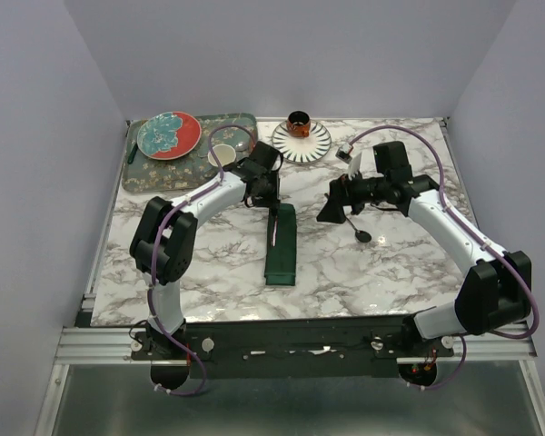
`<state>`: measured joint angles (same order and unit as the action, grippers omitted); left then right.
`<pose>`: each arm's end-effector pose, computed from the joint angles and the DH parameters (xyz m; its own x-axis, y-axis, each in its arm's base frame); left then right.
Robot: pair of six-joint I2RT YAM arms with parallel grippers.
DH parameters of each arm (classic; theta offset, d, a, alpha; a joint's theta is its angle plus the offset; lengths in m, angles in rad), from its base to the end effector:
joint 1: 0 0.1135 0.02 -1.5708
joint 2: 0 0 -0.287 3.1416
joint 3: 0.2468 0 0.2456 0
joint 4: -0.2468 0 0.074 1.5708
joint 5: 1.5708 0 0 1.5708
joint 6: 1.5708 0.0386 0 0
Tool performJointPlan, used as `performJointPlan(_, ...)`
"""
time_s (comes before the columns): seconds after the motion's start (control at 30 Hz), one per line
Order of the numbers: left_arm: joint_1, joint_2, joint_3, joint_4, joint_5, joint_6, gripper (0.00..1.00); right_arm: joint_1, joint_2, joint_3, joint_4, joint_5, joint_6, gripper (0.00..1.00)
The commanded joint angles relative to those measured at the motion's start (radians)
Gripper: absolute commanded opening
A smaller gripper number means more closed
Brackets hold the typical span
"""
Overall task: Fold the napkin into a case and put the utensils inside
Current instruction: Insert the knife into the folded napkin.
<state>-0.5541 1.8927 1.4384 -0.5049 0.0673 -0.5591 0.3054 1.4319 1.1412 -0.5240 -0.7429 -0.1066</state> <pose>0.3522 -0.2210 0.2430 -0.8861 -0.0740 -0.4575 0.1036 0.9305 -0.3512 0.2744 0.1139 0.3124 -0.6193 -0.2774 -0.7346 -0.7341 0.5364 0.4163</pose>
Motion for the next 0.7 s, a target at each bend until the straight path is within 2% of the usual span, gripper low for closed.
performJointPlan(0.0, -0.01, -0.026, -0.019, -0.021, 0.032, -0.027, 0.0, -0.006, -0.027, -0.02, -0.018, 0.025, -0.021, 1.0)
performJointPlan(0.4, -0.013, -0.061, -0.067, -0.034, 0.042, -0.053, 0.0, -0.008, -0.013, -0.035, -0.004, 0.01, -0.013, 1.0)
performJointPlan(0.5, -0.013, -0.067, -0.069, -0.037, 0.048, -0.056, 0.0, -0.006, 0.016, -0.044, 0.028, -0.025, 0.005, 0.96)
performJointPlan(0.67, -0.013, -0.061, -0.073, -0.032, 0.06, -0.05, 0.0, -0.006, 0.158, -0.057, 0.16, -0.078, 0.159, 0.81)
